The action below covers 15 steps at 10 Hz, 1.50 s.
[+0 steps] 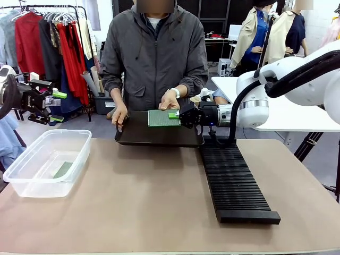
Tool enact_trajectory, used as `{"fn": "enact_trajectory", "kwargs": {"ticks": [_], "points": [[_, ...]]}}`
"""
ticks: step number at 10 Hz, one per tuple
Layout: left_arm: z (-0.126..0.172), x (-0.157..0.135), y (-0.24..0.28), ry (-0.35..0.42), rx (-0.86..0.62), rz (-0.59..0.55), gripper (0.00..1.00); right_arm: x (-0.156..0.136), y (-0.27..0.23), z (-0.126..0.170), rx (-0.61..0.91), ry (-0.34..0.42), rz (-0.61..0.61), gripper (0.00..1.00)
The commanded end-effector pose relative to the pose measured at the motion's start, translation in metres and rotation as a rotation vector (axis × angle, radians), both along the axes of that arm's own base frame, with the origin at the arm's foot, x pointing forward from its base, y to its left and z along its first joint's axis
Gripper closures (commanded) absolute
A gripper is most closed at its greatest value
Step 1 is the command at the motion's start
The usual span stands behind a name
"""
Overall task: Sort PCBs into racks and boxes based on the side picked up.
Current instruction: If the short side of the Blank PCB is picked up, insert it into the PCB Rack ; if the long side is picked up, place it in the Organizing box.
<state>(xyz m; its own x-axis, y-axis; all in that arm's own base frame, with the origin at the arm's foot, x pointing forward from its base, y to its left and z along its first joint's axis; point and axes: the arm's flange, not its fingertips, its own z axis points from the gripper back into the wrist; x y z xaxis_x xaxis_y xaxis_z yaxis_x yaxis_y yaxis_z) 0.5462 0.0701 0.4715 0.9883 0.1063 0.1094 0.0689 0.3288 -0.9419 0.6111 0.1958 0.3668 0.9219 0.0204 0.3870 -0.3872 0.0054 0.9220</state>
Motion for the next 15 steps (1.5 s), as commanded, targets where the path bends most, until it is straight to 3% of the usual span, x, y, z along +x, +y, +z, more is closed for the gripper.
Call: {"fn": "enact_trajectory", "kwargs": {"ticks": [1, 15], "points": [[0.0022, -0.0020, -0.0002, -0.003, 0.012, 0.002, 0.03, 0.0001, 0.0018, 0.0017, 0.003, -0.002, 0.000, 1.00], [0.0022, -0.0020, -0.0002, -0.003, 0.012, 0.002, 0.03, 0.0001, 0.0018, 0.0017, 0.003, -0.002, 0.000, 1.00]]}}
